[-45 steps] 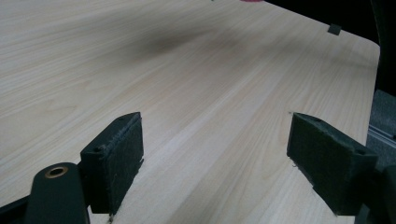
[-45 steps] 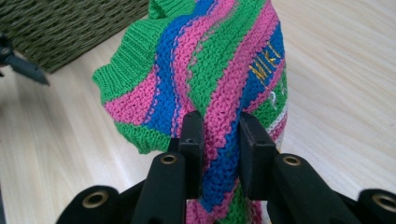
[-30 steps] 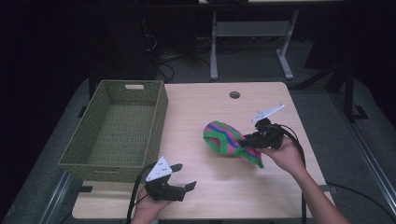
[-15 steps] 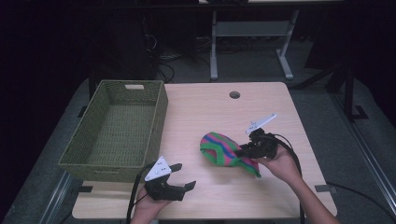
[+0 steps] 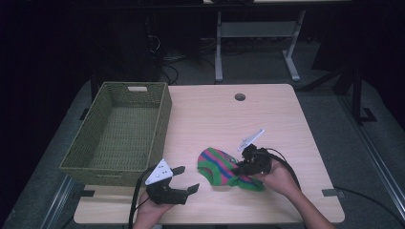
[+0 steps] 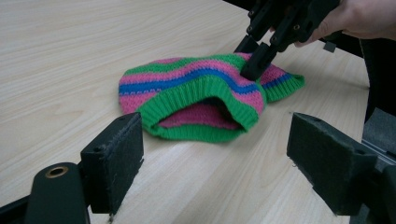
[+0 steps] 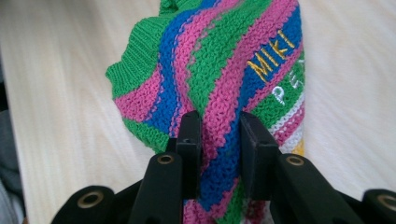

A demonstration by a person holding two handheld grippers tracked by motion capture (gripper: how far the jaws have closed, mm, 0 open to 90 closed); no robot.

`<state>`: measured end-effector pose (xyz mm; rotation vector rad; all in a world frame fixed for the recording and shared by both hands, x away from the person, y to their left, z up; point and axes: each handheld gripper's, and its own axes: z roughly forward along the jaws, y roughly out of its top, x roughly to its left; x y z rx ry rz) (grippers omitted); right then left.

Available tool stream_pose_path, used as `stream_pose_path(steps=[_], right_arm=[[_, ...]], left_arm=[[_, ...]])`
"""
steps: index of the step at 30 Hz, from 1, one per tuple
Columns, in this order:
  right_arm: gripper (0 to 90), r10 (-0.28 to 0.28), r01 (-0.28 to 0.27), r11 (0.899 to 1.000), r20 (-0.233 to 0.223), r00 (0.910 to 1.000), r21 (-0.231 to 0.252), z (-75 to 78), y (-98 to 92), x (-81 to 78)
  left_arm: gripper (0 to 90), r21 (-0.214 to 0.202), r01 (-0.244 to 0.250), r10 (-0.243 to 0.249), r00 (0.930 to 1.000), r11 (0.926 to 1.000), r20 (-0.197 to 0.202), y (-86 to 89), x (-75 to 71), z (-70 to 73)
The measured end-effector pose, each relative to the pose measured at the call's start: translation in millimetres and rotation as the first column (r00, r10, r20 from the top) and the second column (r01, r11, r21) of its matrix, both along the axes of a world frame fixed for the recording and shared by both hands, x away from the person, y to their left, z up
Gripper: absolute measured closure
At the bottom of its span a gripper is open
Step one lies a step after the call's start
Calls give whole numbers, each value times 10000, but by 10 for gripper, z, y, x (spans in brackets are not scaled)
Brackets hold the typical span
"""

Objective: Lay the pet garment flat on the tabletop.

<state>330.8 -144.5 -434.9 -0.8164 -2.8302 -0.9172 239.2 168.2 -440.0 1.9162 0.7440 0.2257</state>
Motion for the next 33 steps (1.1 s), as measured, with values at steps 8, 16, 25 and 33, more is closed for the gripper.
stream_pose_path(steps=[8,16,25,33], right_arm=[[638,676,-680,9974,-137,9976,-254,-100,94,-45],[433,1027,-1027,9947,-23,9947,-92,-72,116,-77],[451,1169,-1200,9912,551,9916,560,125,118,-188],[488,2061,-2095,9757,544,9770,650,144,369,-311]], left_arm=[[182,-92,23,-23,10000,10000,3,4,-1,4],[182,-263,-19,18,10000,9997,-34,33,5,7],[182,-327,-123,122,9999,9994,-36,54,17,8],[182,-337,-81,79,10000,9994,-52,45,20,7]])
